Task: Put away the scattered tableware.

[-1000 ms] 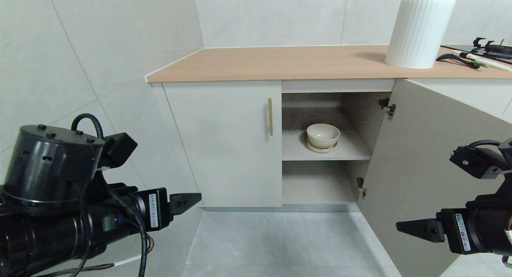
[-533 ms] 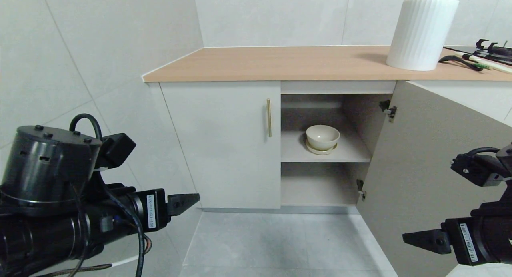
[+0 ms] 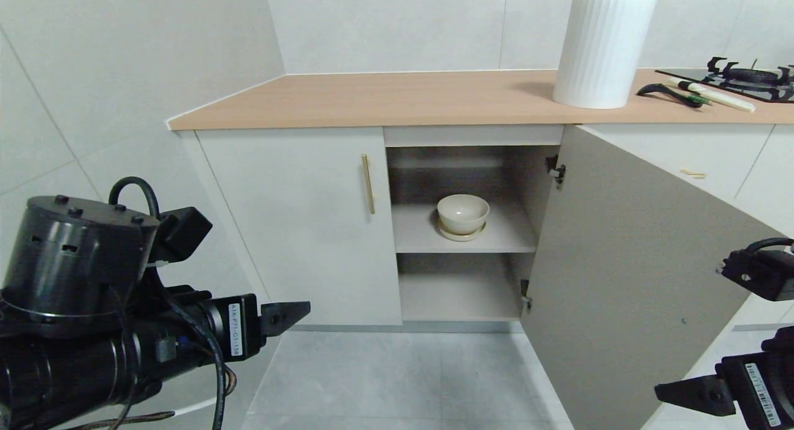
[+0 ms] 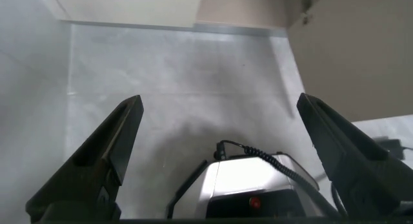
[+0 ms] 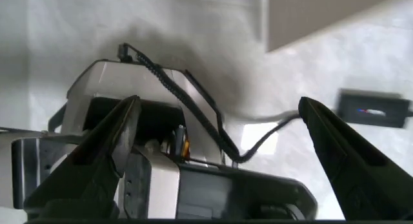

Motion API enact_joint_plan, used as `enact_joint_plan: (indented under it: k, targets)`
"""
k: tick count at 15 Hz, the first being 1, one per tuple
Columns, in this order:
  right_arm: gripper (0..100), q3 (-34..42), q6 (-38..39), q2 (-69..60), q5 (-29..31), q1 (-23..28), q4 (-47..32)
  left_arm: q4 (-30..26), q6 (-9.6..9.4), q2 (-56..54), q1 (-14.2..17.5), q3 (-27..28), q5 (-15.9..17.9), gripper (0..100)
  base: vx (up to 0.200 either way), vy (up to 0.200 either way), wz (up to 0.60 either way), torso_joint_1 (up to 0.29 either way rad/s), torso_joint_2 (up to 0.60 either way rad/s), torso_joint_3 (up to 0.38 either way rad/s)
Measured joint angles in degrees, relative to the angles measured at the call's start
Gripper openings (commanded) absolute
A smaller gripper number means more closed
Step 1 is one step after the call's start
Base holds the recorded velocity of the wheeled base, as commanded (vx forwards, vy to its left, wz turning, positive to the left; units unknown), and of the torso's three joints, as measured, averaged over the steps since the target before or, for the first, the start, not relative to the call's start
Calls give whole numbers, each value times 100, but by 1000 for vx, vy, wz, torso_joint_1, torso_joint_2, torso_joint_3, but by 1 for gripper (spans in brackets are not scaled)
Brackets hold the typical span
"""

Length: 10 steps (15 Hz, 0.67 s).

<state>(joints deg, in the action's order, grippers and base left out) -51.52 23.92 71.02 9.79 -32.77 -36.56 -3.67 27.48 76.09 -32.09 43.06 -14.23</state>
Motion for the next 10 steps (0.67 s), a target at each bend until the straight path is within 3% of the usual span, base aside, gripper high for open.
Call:
enact_joint_plan:
  k: [2,5,10]
  targets:
    - [100,-74,-28,-44,178,72,-134,0,0,-5,0,0,2,100,0,-200,0,5,7,0]
    - [100,-112,-460,-167,334,455,-316,-5,2,-7,1,0,6,100,0,0,0,0,0,0]
    - [100,-176,-1119,-346,630,1779,-268,1,7,-7,0,-1,9,100,0,0,0,0,0,0]
